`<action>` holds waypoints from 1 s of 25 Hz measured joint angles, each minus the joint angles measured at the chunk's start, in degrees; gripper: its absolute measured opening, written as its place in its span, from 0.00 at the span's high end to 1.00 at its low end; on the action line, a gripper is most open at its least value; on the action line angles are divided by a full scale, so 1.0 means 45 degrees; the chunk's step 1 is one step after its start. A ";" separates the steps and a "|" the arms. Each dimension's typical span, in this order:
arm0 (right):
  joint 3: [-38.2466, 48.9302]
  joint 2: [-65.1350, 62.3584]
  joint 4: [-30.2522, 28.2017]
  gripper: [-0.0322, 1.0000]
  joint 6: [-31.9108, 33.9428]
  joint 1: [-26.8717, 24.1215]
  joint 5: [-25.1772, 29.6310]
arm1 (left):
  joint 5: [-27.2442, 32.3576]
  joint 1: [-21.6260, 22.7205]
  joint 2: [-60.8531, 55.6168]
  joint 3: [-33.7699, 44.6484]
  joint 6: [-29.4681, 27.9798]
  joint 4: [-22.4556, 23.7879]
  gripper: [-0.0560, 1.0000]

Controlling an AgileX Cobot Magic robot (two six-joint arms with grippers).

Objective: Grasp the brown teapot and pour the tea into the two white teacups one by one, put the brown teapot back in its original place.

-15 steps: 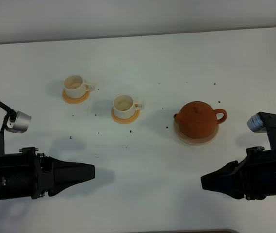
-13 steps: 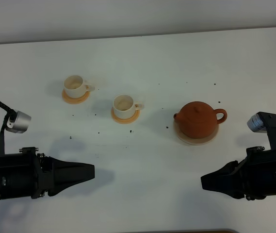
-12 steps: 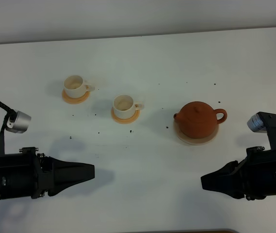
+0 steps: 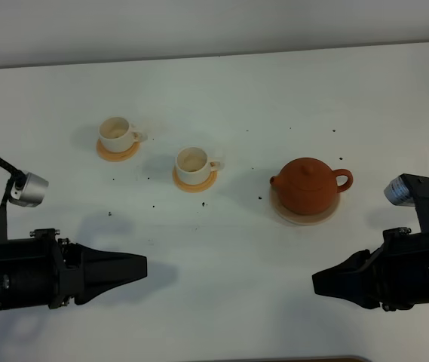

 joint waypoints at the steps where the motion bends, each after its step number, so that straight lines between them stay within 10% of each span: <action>1: 0.0000 0.0000 0.0000 0.74 0.0000 0.0000 0.0000 | 0.0073 0.0000 0.0000 0.0000 0.0000 -0.0143 0.63; 19: 0.0000 0.0000 0.0000 0.74 0.0000 0.0000 0.0000 | 0.2689 0.0000 -0.0563 -0.0618 -0.0021 -0.1119 0.63; 25: 0.0000 0.0000 0.0012 0.74 0.0017 0.0000 0.0000 | 0.2801 0.0000 -0.2296 -0.2357 -0.2082 0.0544 0.67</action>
